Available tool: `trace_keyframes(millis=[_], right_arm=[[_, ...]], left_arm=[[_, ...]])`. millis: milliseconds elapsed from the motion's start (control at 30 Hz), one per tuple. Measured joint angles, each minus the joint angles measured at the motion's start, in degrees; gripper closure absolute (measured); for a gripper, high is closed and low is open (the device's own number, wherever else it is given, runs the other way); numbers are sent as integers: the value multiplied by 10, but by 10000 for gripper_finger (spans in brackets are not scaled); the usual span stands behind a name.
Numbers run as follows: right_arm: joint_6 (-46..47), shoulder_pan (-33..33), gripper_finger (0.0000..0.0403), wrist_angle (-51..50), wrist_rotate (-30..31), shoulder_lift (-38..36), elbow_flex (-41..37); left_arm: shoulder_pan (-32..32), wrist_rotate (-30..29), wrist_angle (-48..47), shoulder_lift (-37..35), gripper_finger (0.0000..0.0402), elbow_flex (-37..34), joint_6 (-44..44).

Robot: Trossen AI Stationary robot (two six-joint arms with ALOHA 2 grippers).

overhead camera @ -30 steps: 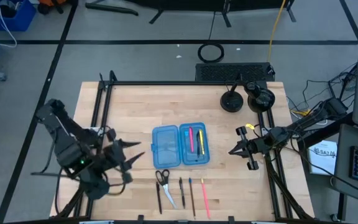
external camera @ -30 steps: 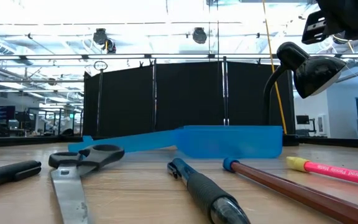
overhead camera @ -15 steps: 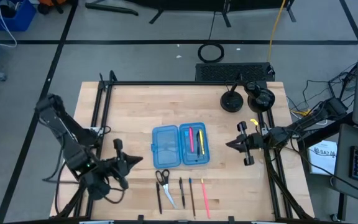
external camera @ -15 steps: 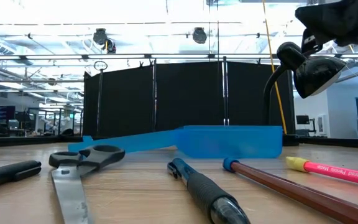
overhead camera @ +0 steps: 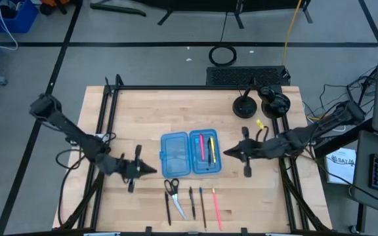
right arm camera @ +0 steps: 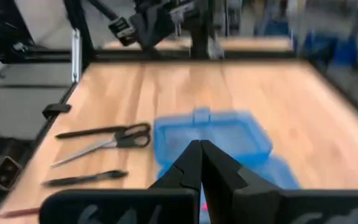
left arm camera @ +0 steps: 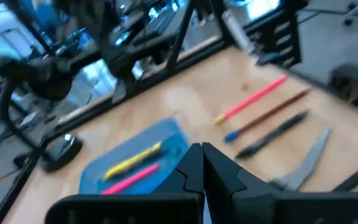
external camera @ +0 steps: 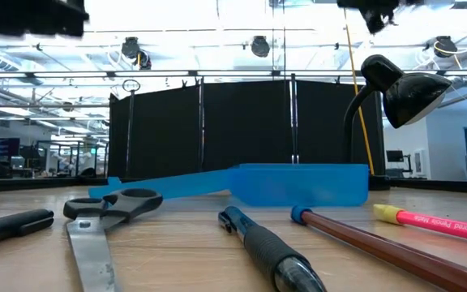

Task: Pick & place school supplies into a supply box
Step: Put the pink pencil into the blue supply box

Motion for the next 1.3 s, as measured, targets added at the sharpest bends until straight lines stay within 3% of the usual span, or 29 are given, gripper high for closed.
trace_keyframes(millis=[133, 233, 400, 600, 767, 967, 1300], right_arm=[[128, 5, 403, -190, 1, 105, 156], [214, 38, 403, -275, 46, 183, 279], [371, 80, 403, -416, 54, 302, 461], [563, 109, 403, -537, -14, 420, 610], [648, 96, 403, -585, -90, 498, 626], [660, 66, 393, -608, -169, 557, 590], [674, 37, 264, -537, -170, 563, 489]], left_arm=[[46, 17, 83, -23, 399, -69, 9], [75, 16, 122, -44, 398, -103, 8], [116, 14, 159, -74, 383, -135, 9], [149, 14, 150, -83, 393, -140, 9], [160, 15, 141, -83, 393, -140, 11], [164, 15, 145, -83, 375, -140, 2], [164, 15, 126, -83, 395, -140, -18]])
